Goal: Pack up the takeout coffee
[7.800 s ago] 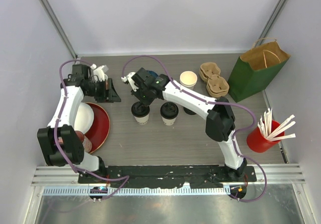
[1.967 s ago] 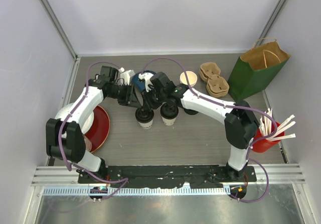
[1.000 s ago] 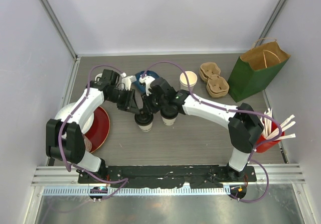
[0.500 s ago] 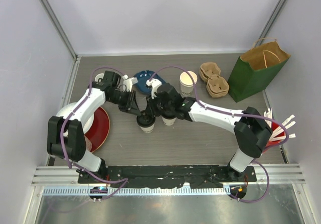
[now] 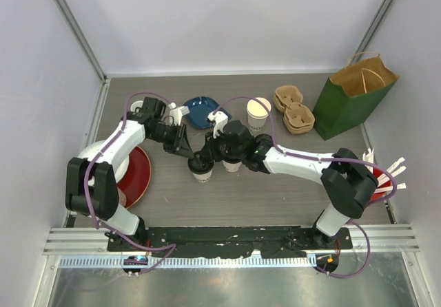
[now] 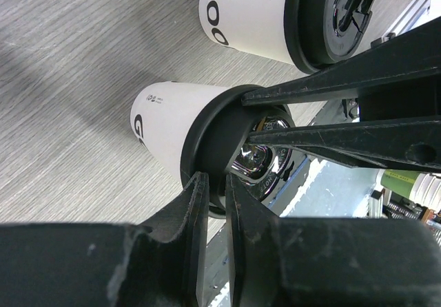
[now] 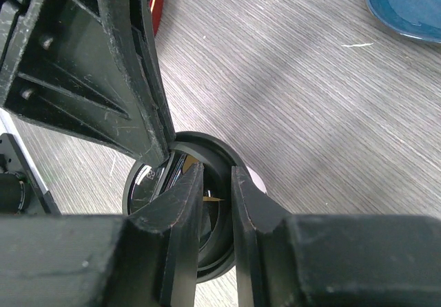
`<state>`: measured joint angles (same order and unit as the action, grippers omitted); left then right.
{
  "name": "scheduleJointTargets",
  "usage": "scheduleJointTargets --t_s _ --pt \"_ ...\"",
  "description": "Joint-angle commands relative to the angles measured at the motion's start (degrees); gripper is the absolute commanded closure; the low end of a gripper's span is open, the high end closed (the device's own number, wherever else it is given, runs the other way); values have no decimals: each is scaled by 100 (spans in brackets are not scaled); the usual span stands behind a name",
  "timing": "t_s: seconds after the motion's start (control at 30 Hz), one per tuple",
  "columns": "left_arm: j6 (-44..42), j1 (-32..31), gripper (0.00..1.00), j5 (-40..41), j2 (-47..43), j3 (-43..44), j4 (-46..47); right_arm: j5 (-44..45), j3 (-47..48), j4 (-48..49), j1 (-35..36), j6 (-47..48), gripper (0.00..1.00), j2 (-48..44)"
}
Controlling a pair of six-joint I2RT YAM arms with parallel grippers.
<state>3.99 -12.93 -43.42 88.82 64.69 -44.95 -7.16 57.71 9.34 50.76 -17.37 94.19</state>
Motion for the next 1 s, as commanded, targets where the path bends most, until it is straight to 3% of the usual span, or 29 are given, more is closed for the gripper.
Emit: scheduleJointTargets --t_s 0.0,0.77,0.97 --pt "-197 -96 82 483 382 -219 65 -128 -585 -952 109 -83 99 504" --pt "-372 168 83 378 778 -457 215 -23 -1069 -469 92 -223 99 407" --pt "-364 168 75 -219 120 -18 109 48 -1025 -477 118 -171 99 188"
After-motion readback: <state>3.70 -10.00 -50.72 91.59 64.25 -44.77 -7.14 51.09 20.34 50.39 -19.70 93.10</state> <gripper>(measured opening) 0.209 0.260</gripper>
